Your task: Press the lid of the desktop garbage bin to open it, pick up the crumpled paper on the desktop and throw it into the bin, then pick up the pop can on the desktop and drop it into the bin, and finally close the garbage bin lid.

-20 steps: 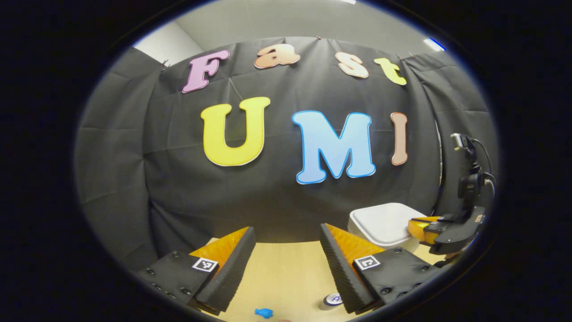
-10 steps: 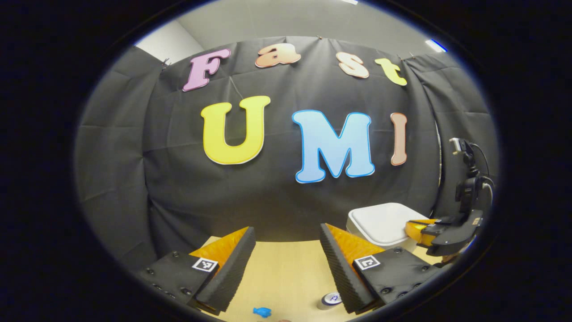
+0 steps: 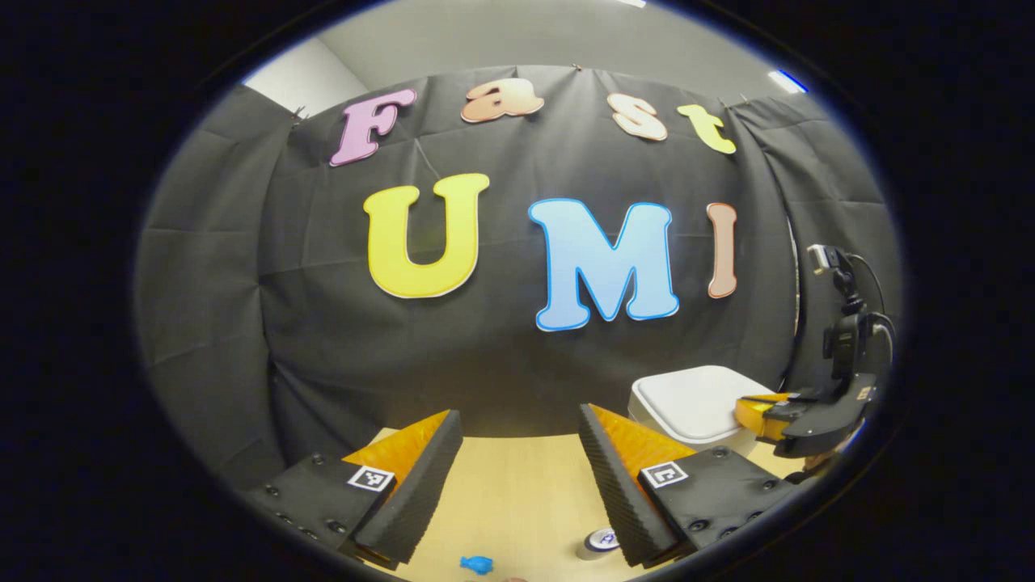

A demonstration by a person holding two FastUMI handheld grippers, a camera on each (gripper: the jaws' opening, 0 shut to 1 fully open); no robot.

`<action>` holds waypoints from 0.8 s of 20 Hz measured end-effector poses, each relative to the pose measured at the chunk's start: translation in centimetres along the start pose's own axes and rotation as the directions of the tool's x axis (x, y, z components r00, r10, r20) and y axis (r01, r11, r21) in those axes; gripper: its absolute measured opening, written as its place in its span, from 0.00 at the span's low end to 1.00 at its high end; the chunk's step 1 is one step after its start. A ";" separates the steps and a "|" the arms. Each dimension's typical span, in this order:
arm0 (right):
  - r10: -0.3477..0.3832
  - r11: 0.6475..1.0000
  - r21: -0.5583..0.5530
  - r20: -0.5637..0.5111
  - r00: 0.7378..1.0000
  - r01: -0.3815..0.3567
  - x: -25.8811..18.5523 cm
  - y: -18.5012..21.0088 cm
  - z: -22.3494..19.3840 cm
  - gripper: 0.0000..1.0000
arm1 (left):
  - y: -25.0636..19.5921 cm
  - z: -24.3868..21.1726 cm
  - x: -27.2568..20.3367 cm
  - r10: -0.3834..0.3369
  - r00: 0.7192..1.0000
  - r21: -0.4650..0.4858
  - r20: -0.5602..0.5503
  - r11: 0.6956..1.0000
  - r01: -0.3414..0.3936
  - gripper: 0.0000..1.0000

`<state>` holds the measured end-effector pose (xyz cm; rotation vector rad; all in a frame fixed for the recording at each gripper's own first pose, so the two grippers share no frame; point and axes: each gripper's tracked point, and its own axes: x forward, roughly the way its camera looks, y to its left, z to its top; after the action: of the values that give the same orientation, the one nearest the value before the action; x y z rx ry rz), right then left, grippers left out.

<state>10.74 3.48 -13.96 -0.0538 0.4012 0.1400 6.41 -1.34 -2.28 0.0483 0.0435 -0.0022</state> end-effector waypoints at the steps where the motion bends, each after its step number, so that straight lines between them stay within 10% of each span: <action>1: 0.000 1.000 0.008 0.012 1.000 0.000 0.1 0.0 0.1 0.07 | -0.1 -0.1 0.0 0.000 1.000 -0.004 -0.001 1.000 0.000 0.95; 16: -0.009 0.999 0.042 0.178 0.984 0.002 -1.5 -0.1 6.0 0.07 | 0.0 0.2 -0.4 -0.002 1.000 -0.010 0.011 1.000 0.002 0.95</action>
<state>11.68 3.64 -7.86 -0.0013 0.2249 0.1301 6.00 -1.36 -2.02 0.0384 0.0326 -0.0046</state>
